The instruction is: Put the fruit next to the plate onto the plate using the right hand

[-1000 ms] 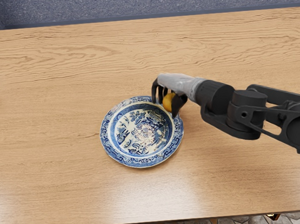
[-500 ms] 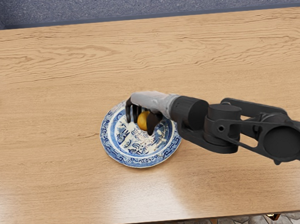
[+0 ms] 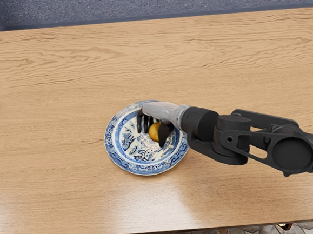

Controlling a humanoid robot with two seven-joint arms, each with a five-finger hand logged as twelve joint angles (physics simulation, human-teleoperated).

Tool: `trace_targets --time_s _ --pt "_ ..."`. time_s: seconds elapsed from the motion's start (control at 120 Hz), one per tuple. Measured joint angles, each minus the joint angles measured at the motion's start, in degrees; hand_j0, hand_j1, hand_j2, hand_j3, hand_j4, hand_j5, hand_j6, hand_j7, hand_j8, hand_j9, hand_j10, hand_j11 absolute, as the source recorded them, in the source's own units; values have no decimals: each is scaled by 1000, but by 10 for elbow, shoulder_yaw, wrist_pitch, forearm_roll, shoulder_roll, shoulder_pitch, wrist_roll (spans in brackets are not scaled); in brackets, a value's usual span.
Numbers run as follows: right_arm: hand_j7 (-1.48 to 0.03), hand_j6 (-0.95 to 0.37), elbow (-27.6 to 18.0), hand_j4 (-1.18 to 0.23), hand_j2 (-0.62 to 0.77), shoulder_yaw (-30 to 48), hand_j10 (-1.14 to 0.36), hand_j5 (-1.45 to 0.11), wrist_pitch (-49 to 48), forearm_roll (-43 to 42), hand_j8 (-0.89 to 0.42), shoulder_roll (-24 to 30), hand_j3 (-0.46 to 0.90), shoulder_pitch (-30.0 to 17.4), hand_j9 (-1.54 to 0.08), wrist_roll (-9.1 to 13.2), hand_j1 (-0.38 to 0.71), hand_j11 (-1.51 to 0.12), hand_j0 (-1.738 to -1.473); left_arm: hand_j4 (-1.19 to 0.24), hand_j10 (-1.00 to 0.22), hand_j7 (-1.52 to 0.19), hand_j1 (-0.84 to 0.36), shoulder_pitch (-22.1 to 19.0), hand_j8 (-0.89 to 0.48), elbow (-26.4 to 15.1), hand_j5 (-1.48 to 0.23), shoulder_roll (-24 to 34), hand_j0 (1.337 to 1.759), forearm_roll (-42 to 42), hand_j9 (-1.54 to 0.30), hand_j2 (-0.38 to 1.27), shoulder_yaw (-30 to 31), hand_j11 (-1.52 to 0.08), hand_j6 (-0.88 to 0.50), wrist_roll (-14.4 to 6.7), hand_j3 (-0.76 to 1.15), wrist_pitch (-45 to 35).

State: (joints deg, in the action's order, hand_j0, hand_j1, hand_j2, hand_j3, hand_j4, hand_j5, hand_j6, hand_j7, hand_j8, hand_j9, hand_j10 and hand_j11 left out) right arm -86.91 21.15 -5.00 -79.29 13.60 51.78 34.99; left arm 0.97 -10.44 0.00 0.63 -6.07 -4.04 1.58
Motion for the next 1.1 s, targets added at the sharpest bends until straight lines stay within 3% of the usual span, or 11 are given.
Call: trace_targets --time_s 0.15,0.342,0.675,0.858,1.1 --pt "-358 -277 7 -272 174 5 -212 -364 2 3 -195 -12 0 -1 -358 0 -82 -363 -1658 -19 -19 -25 326 0 -19 0 -25 0 1658 0 -25 4 0 -25 -19 0 0 0" --pt "-140 -110 -21 -107 69 58 -84 -143 -25 69 -77 39 0 -1 -140 0 -245 -142 -1658 -19 -19 -25 326 0 -19 0 -25 0 1658 0 -25 4 0 -25 -19 0 0 0" --pt "-27 -23 -29 -22 14 250 -17 -28 -262 280 -16 164 0 -42 -27 0 -329 -28 -1658 -19 -19 -25 326 0 -19 0 -25 0 1658 0 -25 4 0 -25 -19 0 0 0" --pt "-11 -10 -19 -9 6 356 -7 -11 -293 383 -7 209 0 -85 -11 0 -341 -11 -1658 -19 -19 -25 326 0 -19 0 -25 0 1658 0 -25 4 0 -25 -19 0 0 0" --pt "-3 -4 0 -3 2 384 -2 -4 -299 471 -2 259 0 -96 -3 0 -347 -4 -1658 -19 -19 -25 326 1 -19 -1 -25 0 1658 1 -25 4 0 -25 -19 0 0 0"
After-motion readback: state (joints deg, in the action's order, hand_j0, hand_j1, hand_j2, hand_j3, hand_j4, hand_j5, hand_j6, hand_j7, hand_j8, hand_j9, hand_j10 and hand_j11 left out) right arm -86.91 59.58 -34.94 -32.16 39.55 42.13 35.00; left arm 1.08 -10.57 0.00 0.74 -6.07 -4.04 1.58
